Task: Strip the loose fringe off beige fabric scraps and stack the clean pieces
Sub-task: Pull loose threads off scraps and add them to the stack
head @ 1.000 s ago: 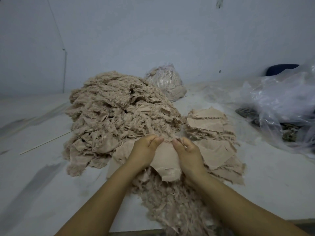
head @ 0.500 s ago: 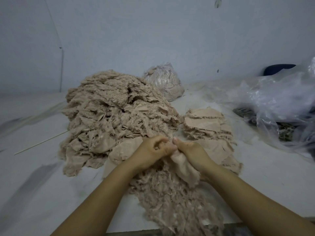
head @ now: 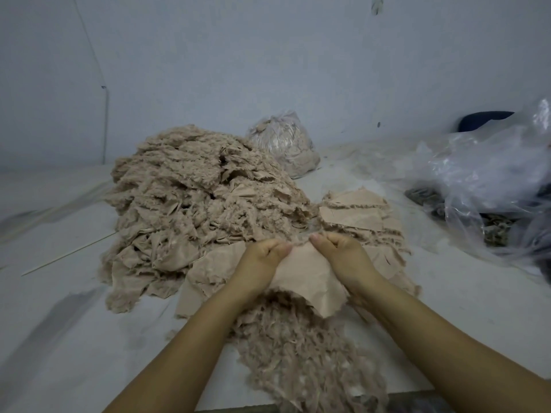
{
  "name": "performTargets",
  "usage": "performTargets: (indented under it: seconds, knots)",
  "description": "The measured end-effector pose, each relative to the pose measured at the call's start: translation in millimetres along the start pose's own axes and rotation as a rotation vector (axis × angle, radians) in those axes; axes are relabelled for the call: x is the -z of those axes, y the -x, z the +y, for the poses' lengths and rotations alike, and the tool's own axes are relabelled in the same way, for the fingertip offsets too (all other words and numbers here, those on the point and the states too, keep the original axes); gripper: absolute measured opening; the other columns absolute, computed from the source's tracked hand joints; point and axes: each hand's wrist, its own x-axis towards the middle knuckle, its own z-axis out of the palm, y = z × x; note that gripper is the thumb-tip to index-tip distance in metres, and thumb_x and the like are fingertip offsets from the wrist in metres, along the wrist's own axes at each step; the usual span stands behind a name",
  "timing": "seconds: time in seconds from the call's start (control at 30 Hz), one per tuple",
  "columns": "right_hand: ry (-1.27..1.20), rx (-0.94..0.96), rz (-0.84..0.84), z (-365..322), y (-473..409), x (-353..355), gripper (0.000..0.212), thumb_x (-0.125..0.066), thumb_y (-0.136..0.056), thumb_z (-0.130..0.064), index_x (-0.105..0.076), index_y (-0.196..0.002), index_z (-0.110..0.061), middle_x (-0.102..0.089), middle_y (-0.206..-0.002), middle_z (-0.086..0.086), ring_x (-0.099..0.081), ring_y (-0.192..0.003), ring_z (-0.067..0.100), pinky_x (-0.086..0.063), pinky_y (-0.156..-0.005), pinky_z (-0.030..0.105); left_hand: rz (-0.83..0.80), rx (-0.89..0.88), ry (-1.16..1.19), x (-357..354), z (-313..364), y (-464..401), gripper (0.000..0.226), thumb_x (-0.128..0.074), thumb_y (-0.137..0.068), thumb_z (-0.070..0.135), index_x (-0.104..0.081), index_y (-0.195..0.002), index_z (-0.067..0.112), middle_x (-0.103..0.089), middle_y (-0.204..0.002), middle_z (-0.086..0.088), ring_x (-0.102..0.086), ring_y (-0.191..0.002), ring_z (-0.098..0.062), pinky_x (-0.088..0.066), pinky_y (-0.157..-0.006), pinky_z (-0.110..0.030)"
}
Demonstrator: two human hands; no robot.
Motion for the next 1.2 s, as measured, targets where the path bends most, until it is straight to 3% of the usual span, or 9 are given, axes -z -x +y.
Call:
performTargets:
  seconds: [0.33,0.43,0.57,0.63,0.7,0.83,1.0,1.1,1.2]
  knots:
    - [0.288,0.026,0.250,7,-21,54,0.044,-0.057,-0.094,-0.031,-0.035,-0.057,-0.022,-0.033,-0.046,-0.007,-0.034,-0.048,0.016,-0.025,-0.044,0.025,0.071,-0.101,-0.395,35,-2,0,0.030,-0.050,-0.097,0.022,-0.053,-0.067,0.019,-0.047,-0.051,0.012,-0.043,-0.046,0.001,-0.034,-0.050,-0.017]
    - [0.752,0.048,0.297,11,-29,77,0.026,-0.051,-0.096,-0.038,-0.054,-0.082,-0.016,-0.054,-0.079,0.001,-0.052,-0.077,0.023,-0.039,-0.065,0.031,-0.216,-0.126,-0.499,61,2,9,0.019,-0.066,-0.085,0.037,-0.067,-0.094,0.020,-0.061,-0.088,0.014,-0.055,-0.074,0.009,-0.042,-0.066,-0.009]
    - [0.857,0.195,0.211,13,-18,57,0.010,-0.057,-0.093,-0.032,-0.055,-0.098,-0.023,-0.052,-0.100,0.000,-0.052,-0.084,0.015,-0.039,-0.071,0.030,-0.608,-0.012,-0.811,90,-6,12,0.066,-0.081,-0.062,0.047,-0.061,-0.122,0.028,-0.036,-0.127,0.031,-0.032,-0.116,0.018,-0.024,-0.090,0.005]
    - [0.780,0.254,0.021,16,-6,31,0.005,-0.058,-0.093,-0.028,-0.057,-0.089,-0.026,-0.058,-0.094,-0.005,-0.055,-0.080,0.007,-0.045,-0.072,0.025,-0.512,-0.037,-0.824,93,-16,10,0.030,-0.076,-0.079,0.024,-0.069,-0.108,0.018,-0.043,-0.128,0.017,-0.039,-0.120,0.004,-0.029,-0.092,-0.001]
    - [0.660,0.233,-0.165,19,9,5,0.005,-0.062,-0.090,-0.032,-0.061,-0.088,-0.028,-0.062,-0.088,-0.009,-0.057,-0.078,0.002,-0.049,-0.074,0.020,-0.354,-0.038,-0.713,91,-19,10,0.009,-0.062,-0.090,0.013,-0.071,-0.087,0.011,-0.058,-0.102,0.004,-0.053,-0.097,-0.004,-0.041,-0.086,-0.019]
    - [0.373,0.082,-0.337,19,20,-32,0.027,-0.072,-0.079,-0.045,-0.061,-0.099,-0.031,-0.061,-0.081,-0.014,-0.057,-0.073,0.001,-0.044,-0.067,0.015,-0.132,-0.137,-0.561,69,-9,12,0.032,-0.051,-0.093,0.001,-0.051,-0.063,0.013,-0.051,-0.062,-0.004,-0.043,-0.059,-0.002,-0.034,-0.061,-0.026]
    - [-0.055,-0.066,-0.223,19,19,-43,0.018,-0.063,-0.089,-0.003,-0.059,-0.073,-0.010,-0.057,-0.053,-0.001,-0.052,-0.047,0.008,-0.046,-0.048,0.019,0.142,0.049,-0.125,47,1,9,0.031,-0.042,-0.100,0.016,-0.055,-0.071,0.016,-0.048,-0.049,0.000,-0.038,-0.041,-0.008,-0.033,-0.045,-0.022]
    - [-0.107,-0.114,-0.211,18,17,-34,0.016,-0.058,-0.093,-0.005,-0.056,-0.077,-0.006,-0.058,-0.063,0.006,-0.052,-0.047,0.006,-0.046,-0.047,0.018,0.222,0.130,0.066,56,1,8,0.034,-0.044,-0.098,0.003,-0.062,-0.078,0.022,-0.062,-0.063,0.004,-0.054,-0.056,-0.008,-0.045,-0.046,-0.015]
    - [-0.082,-0.121,-0.300,15,20,-40,0.021,-0.065,-0.089,-0.027,-0.057,-0.087,-0.007,-0.065,-0.074,0.006,-0.060,-0.058,0.009,-0.049,-0.053,0.021,0.196,0.133,-0.051,46,0,10,0.038,-0.047,-0.091,-0.008,-0.066,-0.072,0.019,-0.065,-0.066,0.000,-0.057,-0.061,-0.016,-0.046,-0.054,-0.025]
